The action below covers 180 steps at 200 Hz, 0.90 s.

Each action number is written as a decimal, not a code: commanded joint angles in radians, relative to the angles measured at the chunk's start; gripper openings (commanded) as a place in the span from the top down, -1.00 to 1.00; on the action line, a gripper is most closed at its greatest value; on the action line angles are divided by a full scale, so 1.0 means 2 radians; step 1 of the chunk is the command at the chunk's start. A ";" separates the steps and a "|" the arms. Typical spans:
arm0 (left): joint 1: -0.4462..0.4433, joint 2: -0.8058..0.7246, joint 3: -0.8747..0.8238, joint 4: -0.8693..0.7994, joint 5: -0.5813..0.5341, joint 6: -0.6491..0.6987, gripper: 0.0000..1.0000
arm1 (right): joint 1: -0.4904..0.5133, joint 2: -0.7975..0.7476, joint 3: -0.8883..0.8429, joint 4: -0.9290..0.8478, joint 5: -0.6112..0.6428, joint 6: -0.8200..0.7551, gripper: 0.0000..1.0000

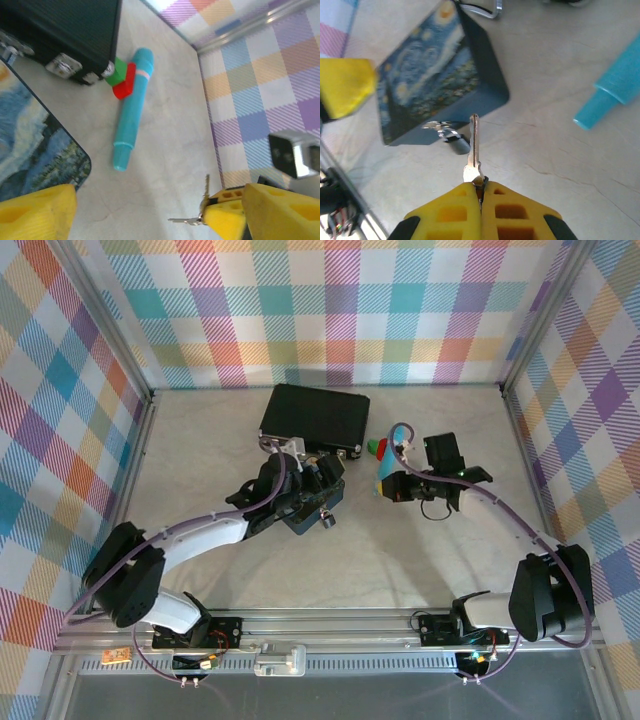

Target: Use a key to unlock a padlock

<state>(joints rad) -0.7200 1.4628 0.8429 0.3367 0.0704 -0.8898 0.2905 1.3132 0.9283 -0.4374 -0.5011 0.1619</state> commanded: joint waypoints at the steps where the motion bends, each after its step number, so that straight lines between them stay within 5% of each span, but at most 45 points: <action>1: 0.003 0.013 0.033 0.060 0.064 0.011 -0.66 | -0.003 -0.013 0.023 0.009 -0.074 -0.033 1.00; 38: 0.003 0.031 0.060 0.066 0.116 0.039 -0.56 | -0.003 -0.006 0.036 0.017 -0.108 -0.036 1.00; 93: 0.003 0.048 0.081 0.055 0.119 0.048 -0.37 | -0.003 -0.011 0.037 0.030 -0.147 -0.026 1.00; 180: -0.004 0.073 0.098 0.073 0.147 0.035 0.37 | -0.003 -0.004 0.028 0.063 -0.166 -0.011 1.00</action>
<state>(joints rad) -0.7242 1.6089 1.0023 0.4316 0.3401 -0.8261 0.2878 1.3117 0.9764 -0.3511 -0.7891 0.1410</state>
